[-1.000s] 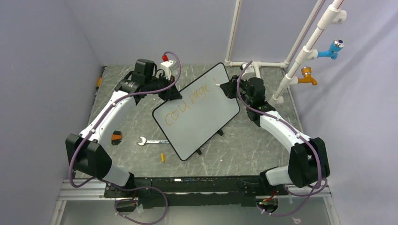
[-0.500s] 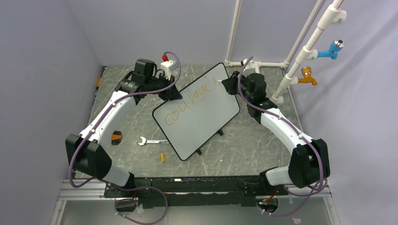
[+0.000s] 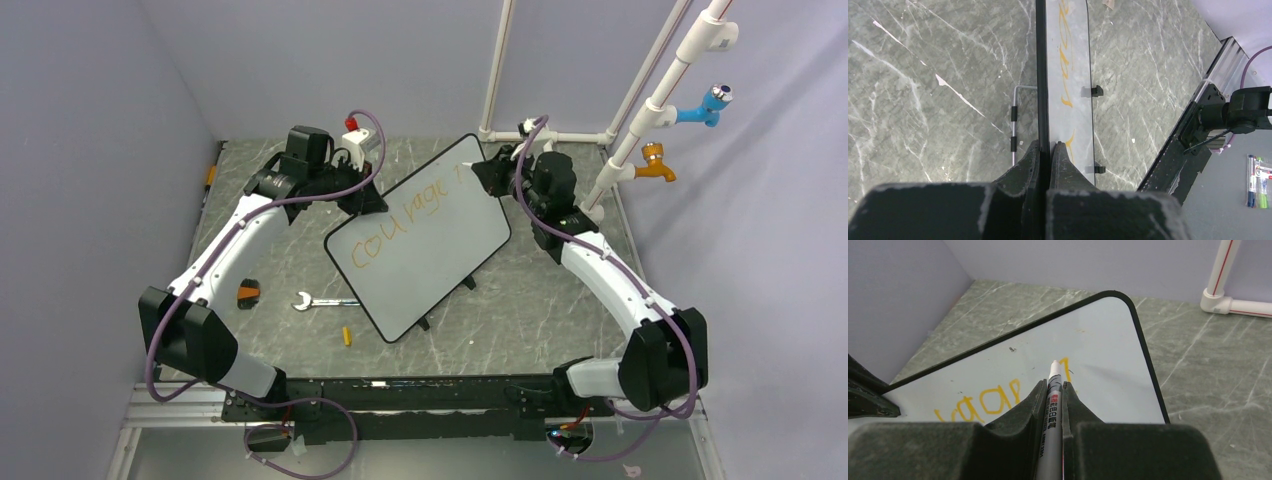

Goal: Write a sentence on the whiteboard

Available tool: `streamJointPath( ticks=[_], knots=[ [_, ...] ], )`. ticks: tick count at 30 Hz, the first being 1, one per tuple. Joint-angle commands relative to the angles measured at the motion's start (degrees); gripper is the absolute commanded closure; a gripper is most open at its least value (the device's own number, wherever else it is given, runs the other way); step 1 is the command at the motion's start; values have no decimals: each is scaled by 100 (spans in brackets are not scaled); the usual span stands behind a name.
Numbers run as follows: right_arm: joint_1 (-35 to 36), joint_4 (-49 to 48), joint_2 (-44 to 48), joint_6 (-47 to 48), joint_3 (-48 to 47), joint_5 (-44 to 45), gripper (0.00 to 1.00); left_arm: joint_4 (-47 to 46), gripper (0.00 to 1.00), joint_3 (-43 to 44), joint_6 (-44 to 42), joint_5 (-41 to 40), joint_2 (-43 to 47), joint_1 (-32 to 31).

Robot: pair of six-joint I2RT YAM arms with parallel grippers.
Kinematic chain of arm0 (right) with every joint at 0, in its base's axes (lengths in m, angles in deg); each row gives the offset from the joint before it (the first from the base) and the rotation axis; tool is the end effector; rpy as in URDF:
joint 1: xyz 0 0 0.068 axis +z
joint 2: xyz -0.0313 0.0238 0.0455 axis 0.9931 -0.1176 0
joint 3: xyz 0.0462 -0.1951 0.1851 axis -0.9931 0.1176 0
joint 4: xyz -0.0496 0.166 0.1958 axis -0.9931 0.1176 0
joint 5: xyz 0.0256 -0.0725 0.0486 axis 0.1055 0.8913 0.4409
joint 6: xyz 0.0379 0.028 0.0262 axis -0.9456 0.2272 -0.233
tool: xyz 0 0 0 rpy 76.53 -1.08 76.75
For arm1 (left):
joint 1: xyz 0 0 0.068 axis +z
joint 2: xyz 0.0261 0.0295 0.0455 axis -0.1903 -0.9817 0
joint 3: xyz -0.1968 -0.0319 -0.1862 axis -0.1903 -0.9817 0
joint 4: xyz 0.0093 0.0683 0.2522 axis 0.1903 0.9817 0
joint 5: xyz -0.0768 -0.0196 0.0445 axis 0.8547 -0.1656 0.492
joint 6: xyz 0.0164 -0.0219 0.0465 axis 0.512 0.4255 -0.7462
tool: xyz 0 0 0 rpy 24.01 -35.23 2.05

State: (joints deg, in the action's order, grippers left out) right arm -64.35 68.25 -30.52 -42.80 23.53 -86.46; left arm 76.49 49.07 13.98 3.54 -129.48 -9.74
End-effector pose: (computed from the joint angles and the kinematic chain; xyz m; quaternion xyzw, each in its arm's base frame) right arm 0.2928 0.1077 0.3432 -0.0795 0.7390 0.2755 0.6097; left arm 0.2972 -0.1339 0.3593 0.2719 0.8224 -0.3430 0.3635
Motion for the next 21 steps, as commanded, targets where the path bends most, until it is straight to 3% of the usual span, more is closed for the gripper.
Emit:
streamJointPath(
  ticks=[1,21],
  knots=[
    [-2,-288,-135,-104,-362,-256,100,248,100,-151,-668,-637,82,-30],
    [1,-408,-680,-113,-486,-254,100,226,100,-169,-699,-580,103,-29]
  ],
)
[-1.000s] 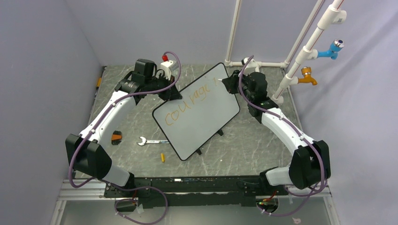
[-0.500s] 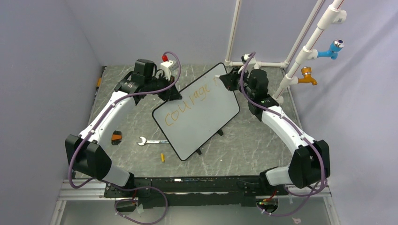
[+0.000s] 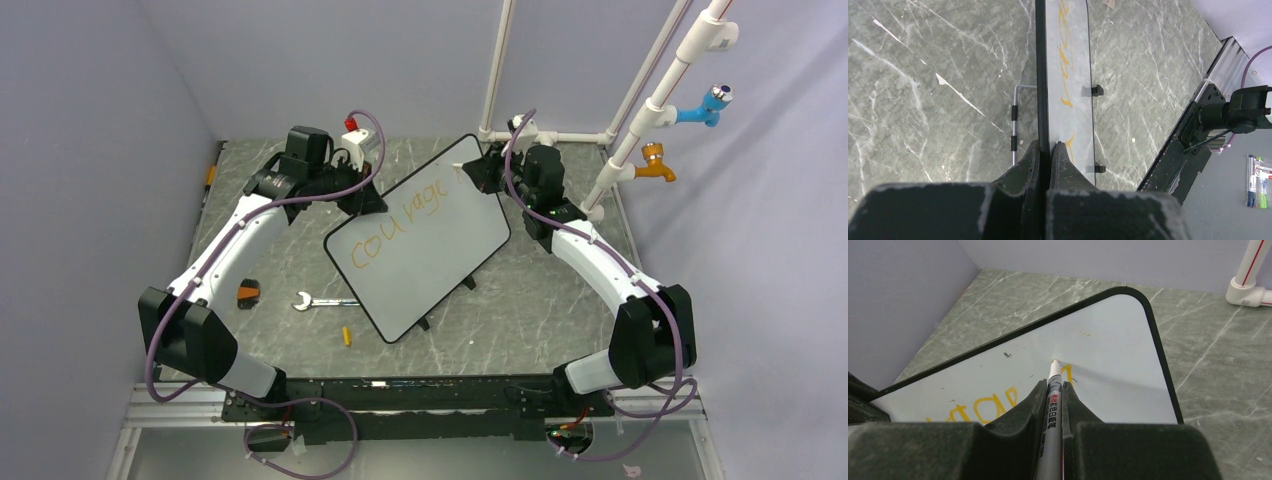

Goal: Write a sentence on the whiteboard

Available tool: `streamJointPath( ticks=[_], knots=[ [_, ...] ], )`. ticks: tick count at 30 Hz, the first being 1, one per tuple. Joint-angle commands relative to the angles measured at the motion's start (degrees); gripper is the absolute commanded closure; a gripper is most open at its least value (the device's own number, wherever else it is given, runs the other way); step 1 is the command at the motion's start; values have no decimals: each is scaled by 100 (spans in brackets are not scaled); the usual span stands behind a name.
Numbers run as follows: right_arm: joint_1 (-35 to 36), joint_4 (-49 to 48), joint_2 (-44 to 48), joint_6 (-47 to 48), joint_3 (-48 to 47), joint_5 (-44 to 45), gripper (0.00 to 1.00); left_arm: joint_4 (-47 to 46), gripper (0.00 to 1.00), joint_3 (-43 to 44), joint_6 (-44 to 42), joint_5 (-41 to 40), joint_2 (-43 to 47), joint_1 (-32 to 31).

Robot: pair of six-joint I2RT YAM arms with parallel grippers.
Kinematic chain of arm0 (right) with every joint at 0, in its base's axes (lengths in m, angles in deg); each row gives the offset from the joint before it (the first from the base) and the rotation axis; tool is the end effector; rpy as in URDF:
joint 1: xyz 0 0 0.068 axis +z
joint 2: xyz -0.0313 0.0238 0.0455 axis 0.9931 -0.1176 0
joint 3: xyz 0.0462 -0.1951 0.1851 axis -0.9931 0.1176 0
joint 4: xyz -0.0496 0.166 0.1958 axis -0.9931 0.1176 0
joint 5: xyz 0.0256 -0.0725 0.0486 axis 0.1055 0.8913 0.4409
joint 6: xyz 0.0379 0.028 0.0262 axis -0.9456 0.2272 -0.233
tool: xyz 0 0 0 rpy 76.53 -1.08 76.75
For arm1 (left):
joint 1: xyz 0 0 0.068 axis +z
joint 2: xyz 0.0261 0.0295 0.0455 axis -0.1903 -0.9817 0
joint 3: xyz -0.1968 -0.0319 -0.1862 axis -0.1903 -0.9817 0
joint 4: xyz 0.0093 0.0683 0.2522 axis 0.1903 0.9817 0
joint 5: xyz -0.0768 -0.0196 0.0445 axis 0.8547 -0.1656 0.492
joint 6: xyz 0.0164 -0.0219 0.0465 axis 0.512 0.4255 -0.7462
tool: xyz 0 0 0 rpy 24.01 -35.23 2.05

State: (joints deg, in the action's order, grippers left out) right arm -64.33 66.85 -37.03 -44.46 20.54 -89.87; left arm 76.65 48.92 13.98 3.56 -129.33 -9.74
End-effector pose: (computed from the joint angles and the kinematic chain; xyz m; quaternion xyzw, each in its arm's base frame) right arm 0.3177 0.1185 0.3299 -0.0869 0.7496 0.3016 0.5828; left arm 0.2964 -0.1336 0.3591 0.2717 0.8230 -0.3430 0.3622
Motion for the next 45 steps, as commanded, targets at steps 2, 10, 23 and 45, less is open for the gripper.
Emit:
streamJointPath(
  ticks=[2,10,23,45],
  knots=[
    [-4,-244,-26,97,-157,147,100,212,100,-153,-696,-574,88,-27],
    [-2,-137,-12,159,-210,263,100,204,100,-161,-686,-573,96,-30],
    [2,19,573,202,-66,516,100,211,100,-154,-678,-619,103,-30],
    [1,-110,15,218,-91,496,100,204,100,-170,-692,-585,118,-27]
  ],
)
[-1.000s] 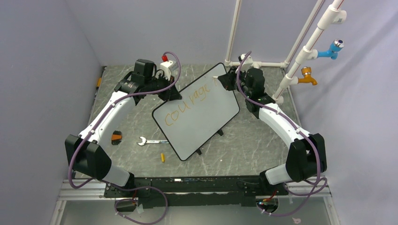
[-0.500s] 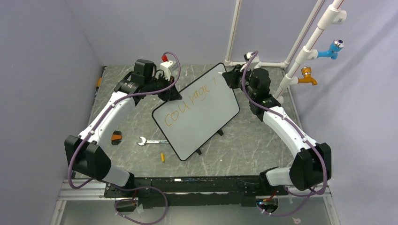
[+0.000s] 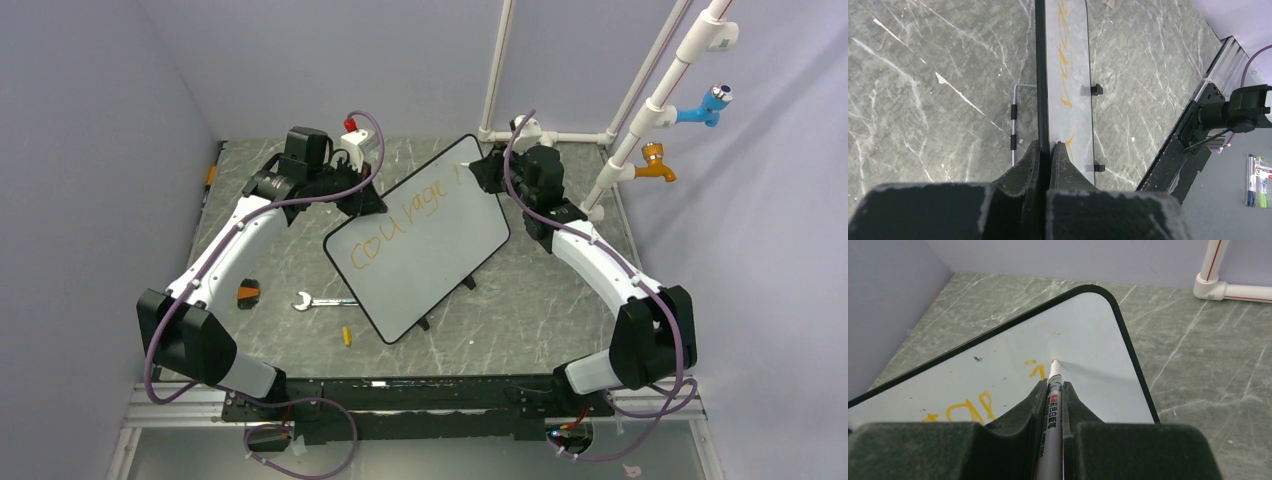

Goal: Write a sentence on the whiteboard

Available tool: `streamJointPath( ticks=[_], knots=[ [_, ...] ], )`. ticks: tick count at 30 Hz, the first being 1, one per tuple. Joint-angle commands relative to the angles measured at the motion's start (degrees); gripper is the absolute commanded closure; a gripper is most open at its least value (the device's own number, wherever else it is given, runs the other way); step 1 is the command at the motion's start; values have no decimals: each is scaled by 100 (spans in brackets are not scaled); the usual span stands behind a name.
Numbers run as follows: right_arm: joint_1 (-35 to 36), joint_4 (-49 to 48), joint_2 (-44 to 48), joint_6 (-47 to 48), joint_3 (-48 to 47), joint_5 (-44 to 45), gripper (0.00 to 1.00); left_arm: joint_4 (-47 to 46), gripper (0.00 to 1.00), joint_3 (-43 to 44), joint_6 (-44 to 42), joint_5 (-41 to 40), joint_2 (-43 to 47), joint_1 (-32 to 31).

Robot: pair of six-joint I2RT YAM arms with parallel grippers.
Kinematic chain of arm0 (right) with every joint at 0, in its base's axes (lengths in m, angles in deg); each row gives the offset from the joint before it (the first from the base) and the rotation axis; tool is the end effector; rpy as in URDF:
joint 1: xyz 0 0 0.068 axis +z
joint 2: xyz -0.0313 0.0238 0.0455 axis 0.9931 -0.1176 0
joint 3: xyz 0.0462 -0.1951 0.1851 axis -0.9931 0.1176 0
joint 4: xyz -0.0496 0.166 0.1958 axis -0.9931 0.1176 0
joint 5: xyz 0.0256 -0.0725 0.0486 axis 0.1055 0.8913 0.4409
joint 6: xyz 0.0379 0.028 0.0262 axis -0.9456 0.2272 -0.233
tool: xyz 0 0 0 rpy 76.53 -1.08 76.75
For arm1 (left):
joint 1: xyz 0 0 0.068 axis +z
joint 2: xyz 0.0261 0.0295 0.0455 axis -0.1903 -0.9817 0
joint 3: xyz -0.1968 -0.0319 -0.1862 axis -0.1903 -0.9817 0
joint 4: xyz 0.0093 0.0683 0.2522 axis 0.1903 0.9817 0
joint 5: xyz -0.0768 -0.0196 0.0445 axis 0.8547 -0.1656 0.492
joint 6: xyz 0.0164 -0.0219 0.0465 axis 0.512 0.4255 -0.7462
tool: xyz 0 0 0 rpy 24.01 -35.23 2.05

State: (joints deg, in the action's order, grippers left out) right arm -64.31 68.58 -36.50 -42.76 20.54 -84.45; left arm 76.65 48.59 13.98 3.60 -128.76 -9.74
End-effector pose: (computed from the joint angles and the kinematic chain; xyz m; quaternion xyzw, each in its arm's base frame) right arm 0.3170 0.1149 0.3295 -0.0669 0.7593 0.2583 0.5935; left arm 0.2940 -0.1327 0.3602 0.2723 0.8219 -0.3434 0.3639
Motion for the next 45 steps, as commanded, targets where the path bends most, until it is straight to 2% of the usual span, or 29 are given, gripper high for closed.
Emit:
streamJointPath(
  ticks=[1,17,45],
  knots=[
    [4,-281,-56,47,-64,-44,100,205,100,-134,-693,-600,58,-29],
    [7,-471,164,-181,841,-145,100,202,100,-138,-686,-600,80,-30],
    [20,27,-477,98,-507,158,100,213,100,-138,-699,-605,49,-30]
  ],
)
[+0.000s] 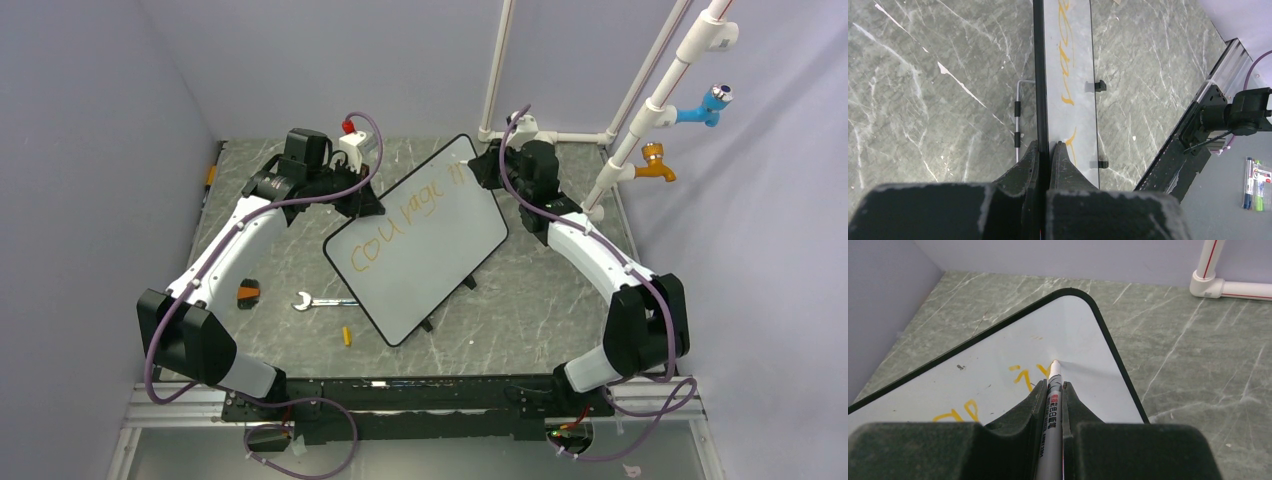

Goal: Write a sentence on the whiteboard

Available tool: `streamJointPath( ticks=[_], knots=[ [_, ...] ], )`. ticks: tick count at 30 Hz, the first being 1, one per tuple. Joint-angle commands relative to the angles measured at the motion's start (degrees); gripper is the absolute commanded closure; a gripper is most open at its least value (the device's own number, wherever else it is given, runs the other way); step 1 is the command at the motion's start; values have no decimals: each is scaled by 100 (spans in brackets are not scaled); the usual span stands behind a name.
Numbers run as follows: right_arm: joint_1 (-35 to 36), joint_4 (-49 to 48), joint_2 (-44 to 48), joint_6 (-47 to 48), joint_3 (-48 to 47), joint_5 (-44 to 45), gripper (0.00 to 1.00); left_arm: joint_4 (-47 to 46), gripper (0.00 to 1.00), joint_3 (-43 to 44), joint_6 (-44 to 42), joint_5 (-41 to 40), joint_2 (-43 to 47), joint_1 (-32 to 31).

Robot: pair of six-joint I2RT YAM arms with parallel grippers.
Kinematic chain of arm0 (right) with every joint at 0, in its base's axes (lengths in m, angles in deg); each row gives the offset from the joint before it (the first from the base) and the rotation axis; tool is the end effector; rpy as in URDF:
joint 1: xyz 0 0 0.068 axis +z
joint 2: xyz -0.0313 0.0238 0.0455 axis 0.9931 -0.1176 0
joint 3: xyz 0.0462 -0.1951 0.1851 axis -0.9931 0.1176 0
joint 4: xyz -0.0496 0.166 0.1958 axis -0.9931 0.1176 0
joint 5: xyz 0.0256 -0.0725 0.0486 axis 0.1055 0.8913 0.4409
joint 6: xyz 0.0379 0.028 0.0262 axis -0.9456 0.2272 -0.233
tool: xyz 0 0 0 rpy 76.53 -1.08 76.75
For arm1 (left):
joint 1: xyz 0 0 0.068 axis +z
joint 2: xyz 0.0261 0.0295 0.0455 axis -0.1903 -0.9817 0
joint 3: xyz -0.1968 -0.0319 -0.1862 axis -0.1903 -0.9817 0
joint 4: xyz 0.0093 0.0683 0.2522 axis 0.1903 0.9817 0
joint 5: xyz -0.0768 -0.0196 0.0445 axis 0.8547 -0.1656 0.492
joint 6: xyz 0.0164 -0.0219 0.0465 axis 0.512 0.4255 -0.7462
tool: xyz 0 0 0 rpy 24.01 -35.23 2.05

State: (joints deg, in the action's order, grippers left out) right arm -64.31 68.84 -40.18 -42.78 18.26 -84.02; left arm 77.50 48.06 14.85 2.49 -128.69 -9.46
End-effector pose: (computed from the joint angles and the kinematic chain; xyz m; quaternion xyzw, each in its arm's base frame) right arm 0.3318 0.1197 0.3223 -0.0636 0.7689 0.2530 0.5837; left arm 0.2938 -0.1303 0.3560 0.2582 0.8329 -0.3369 0.3551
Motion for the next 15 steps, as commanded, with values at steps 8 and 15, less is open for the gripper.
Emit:
streamJointPath(
  ticks=[8,15],
  knots=[
    [11,-18,-65,103,-106,141,100,116,100,-94,-782,-497,67,-58],
    [19,36,2,103,84,226,100,108,100,-104,-782,-508,91,-57]
  ],
)
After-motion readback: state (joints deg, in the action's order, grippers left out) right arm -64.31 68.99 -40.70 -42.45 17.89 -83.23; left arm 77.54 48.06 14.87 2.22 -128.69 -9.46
